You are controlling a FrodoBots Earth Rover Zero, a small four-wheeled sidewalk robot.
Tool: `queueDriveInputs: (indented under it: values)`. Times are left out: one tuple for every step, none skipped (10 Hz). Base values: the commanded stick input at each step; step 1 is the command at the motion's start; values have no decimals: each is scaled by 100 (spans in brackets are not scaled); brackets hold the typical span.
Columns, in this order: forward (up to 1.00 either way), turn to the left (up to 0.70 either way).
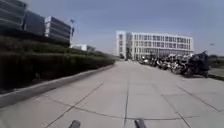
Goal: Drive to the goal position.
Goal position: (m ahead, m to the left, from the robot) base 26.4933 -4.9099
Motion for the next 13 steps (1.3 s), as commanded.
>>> queueDriveInputs:
  values:
    - [70,-34]
    - [70,-34]
    - [70,-29]
    - [70,-24]
    - [70,-6]
    - [70,1]
    - [70,1]
    - [70,1]
    - [70,1]
    - [70,1]
    - [70,1]
    - [70,1]
    - [70,-5]
